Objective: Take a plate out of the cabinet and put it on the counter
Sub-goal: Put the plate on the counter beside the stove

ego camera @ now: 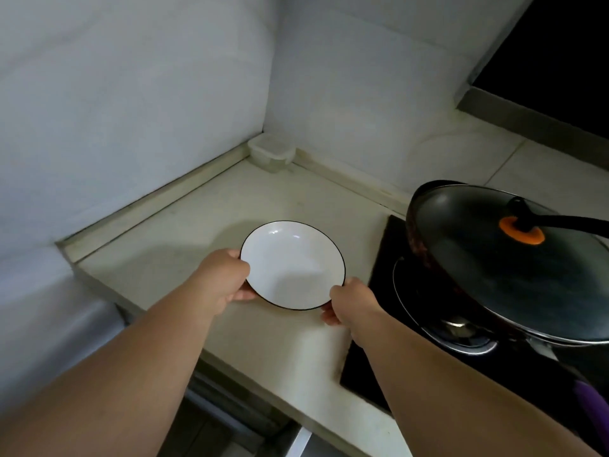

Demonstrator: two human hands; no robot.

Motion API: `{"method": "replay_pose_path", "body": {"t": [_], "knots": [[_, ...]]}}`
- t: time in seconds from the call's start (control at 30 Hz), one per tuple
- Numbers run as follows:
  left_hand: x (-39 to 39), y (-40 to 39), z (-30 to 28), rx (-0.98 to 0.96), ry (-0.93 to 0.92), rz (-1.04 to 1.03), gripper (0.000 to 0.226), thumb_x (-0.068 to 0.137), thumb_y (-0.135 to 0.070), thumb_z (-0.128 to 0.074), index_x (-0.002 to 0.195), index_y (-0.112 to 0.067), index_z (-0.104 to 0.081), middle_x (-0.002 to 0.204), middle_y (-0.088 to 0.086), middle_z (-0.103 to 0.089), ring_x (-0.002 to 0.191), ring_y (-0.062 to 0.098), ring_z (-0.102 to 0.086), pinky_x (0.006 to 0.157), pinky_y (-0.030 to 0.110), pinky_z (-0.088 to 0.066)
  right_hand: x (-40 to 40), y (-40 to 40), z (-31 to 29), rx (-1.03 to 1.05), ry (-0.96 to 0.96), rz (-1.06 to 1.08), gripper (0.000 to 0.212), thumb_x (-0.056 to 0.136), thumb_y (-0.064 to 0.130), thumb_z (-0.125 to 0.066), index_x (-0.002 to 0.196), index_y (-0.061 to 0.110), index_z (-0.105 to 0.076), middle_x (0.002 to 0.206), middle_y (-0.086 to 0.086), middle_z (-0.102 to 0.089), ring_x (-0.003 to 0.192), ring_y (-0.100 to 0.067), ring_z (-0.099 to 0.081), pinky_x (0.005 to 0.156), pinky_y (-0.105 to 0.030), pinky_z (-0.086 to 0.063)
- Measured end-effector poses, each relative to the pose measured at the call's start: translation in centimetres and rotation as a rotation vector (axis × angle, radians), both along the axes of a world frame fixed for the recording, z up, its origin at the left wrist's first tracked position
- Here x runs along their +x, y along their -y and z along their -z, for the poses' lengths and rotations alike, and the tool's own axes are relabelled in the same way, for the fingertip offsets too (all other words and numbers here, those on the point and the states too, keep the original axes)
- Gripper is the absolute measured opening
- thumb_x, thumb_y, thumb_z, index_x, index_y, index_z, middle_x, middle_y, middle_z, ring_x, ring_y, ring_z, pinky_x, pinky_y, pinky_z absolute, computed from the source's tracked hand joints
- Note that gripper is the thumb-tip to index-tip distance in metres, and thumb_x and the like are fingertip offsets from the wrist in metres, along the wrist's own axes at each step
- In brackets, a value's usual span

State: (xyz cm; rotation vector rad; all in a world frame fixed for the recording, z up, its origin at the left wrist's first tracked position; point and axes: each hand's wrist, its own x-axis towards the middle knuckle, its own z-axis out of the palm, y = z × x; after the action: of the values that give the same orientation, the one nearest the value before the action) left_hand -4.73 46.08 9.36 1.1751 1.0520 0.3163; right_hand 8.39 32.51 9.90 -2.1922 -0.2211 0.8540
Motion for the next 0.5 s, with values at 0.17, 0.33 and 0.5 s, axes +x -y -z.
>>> {"method": "replay_pose_path", "body": {"t": [0.17,0.33,0.5], "knots": [[2.6,-2.7,0.5,0.028,0.003,-0.003,0.032,0.084,0.008,-0.035,0.089,-0.015,-0.058,0.081,0.001,-0.063,0.076,0.025,-0.063,0.061,0.033,-0.053,2.2,-2.5,1.1,0.022,0.015,0.007,0.032,0.082,0.001,-0.034,0.104,-0.001,-0.058,0.067,-0.012,-0.062,0.045,-0.022,-0.059,0.047,-0.028,-0.053],[3.8,-3.9,1.2,0.034,0.000,-0.028,0.036,0.084,0.008,-0.035,0.102,-0.015,-0.056,0.086,0.003,-0.064,0.082,0.029,-0.063,0.061,0.034,-0.053,4.4,-4.1,3.9,0.015,0.065,0.004,0.041,0.063,0.016,-0.036,0.095,0.006,-0.060,0.095,-0.019,-0.069,0.083,-0.036,-0.069,0.072,-0.044,-0.057],[4.0,-4.6,1.6,0.026,0.003,-0.047,0.039,0.084,0.007,-0.036,0.105,-0.019,-0.055,0.085,-0.002,-0.062,0.073,0.023,-0.064,0.072,0.039,-0.054,3.8,-4.5,3.0,0.079,-0.001,0.064,0.026,0.072,0.004,-0.036,0.088,0.006,-0.055,0.070,-0.012,-0.057,0.049,-0.025,-0.055,0.050,-0.031,-0.041]]}}
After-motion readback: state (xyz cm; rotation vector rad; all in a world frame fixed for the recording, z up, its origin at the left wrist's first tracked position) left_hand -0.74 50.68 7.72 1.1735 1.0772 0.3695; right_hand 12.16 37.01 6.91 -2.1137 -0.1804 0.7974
